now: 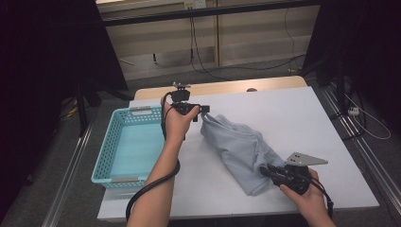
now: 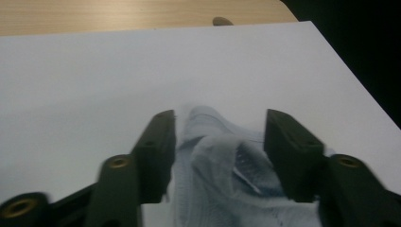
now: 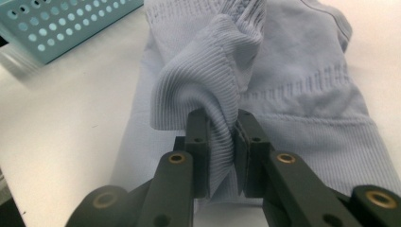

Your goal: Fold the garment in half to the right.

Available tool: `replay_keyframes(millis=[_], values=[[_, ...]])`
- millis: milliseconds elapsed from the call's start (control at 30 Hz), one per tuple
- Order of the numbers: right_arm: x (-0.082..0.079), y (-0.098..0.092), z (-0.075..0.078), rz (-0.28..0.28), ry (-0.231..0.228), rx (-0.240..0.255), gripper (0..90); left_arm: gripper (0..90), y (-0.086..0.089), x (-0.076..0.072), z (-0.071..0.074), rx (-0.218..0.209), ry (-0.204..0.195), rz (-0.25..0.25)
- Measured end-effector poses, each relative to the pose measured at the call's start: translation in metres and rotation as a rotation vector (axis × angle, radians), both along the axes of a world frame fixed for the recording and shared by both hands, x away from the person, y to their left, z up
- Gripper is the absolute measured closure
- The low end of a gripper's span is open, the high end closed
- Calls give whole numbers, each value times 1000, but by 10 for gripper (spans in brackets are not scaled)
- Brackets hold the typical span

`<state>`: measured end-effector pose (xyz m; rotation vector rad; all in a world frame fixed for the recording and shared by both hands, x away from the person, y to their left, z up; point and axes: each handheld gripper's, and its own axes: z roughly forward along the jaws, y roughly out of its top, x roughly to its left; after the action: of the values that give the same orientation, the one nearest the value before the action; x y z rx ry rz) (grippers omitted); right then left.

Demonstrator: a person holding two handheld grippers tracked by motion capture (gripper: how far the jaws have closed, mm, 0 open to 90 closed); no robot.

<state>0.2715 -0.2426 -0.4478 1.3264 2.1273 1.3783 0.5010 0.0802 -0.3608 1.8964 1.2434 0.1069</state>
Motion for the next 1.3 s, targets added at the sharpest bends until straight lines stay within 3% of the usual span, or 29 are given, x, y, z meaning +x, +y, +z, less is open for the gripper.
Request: replay_keyframes(millis=[133,267,400,467,567,700,800,1033,1300], values=[[4,-2,0,-16,5,4,777,323,6,-6,-1,25,-16,12],[7,-5,-3,-32,30,17,747,269,11,-13,-7,38,-6,6],[7,-9,-1,-58,43,7,618,256,10,-19,-15,41,6,-8],[7,-11,2,-40,64,-13,501,254,10,-23,-20,43,12,-15],[7,-11,7,-18,53,-35,335,249,9,-27,-26,43,20,-27],[6,-8,11,-14,22,-77,236,247,8,-33,-29,43,14,-37],[6,-7,14,-18,4,-76,190,246,8,-37,-30,46,6,-45],[14,-11,20,-74,-38,-89,210,236,10,-46,-33,55,-7,-60],[40,-11,26,-111,-76,-82,397,215,7,-54,-41,61,-13,-88]])
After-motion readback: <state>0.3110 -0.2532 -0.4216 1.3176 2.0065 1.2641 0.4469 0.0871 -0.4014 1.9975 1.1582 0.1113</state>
